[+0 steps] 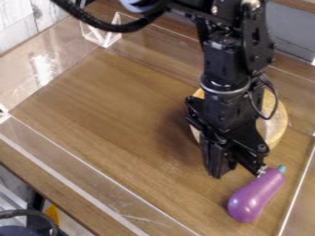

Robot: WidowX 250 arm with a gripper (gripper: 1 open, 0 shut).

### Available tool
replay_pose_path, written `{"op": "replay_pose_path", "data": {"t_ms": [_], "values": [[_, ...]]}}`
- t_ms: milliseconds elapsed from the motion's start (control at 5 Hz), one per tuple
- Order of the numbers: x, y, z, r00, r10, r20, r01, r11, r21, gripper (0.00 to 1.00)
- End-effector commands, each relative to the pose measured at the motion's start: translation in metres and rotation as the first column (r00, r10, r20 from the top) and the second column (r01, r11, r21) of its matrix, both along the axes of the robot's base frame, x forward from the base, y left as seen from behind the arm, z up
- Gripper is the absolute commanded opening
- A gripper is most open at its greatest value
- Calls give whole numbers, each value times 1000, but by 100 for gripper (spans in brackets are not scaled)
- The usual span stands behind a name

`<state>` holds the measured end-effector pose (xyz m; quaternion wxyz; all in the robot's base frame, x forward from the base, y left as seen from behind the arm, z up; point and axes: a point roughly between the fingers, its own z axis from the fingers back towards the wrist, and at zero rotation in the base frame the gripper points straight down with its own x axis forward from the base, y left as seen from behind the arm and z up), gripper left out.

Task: Put the purple eggplant in the brown bowl

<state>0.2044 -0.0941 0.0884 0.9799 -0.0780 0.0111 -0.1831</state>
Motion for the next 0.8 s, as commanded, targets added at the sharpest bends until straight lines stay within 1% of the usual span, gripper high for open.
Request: {"op": "replay_pose_path", "data": {"t_ms": [0, 600], "values": [[10, 2, 15, 998, 20, 58, -20, 1000, -11, 0], [11, 6, 18, 998, 27, 50, -27, 1000, 0, 0]]}}
